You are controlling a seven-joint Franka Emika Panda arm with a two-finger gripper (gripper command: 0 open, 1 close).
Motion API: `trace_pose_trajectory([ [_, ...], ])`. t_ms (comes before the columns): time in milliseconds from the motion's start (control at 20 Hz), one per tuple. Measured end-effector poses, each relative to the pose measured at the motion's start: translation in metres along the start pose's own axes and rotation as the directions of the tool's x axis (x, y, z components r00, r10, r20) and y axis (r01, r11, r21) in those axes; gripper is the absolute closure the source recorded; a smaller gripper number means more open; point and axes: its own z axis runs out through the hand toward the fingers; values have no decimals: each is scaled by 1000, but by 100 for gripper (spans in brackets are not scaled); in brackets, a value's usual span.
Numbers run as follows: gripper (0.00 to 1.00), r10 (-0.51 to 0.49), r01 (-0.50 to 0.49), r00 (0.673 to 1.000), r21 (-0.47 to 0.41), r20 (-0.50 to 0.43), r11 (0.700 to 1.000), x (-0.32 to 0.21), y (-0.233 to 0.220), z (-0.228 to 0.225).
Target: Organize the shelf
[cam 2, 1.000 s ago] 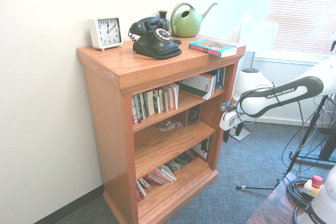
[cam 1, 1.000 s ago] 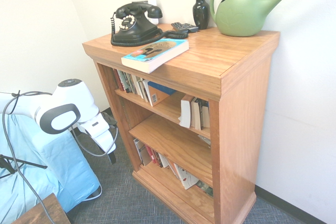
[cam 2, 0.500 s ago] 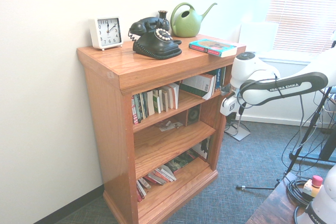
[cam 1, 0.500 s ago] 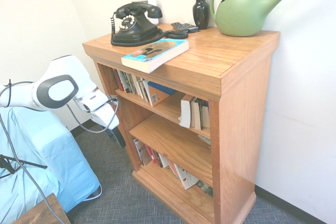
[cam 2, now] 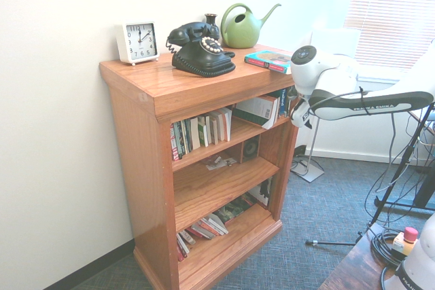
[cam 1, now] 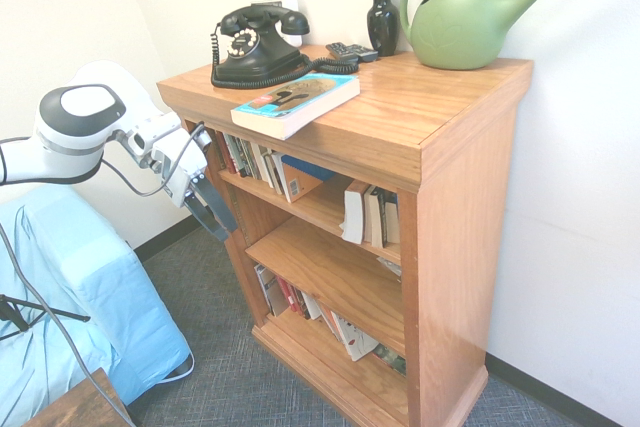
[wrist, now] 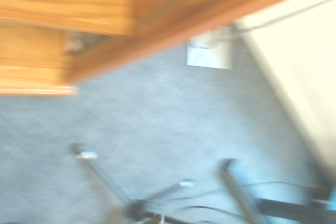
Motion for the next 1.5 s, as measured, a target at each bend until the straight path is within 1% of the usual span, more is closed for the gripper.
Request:
trace_pose_trajectory([
  [150, 0, -24, 21, 999, -81, -41, 996, 3, -1, -16],
  [350, 0, -39, 18, 994, -210, -98, 978, 10, -11, -30],
  [500, 0, -51, 10, 990, -296, -133, 955, 17, -21, -47],
  [750, 0, -9, -58, 987, -416, -158, 908, 44, -29, -67],
  [950, 0, -9, -77, 984, -468, -178, 880, 55, -44, -70],
  [1150, 0, -60, -66, 971, -499, -232, 864, 57, -62, -71],
  [1500, 0, -89, -73, 954, -512, -286, 856, 68, -73, -65],
])
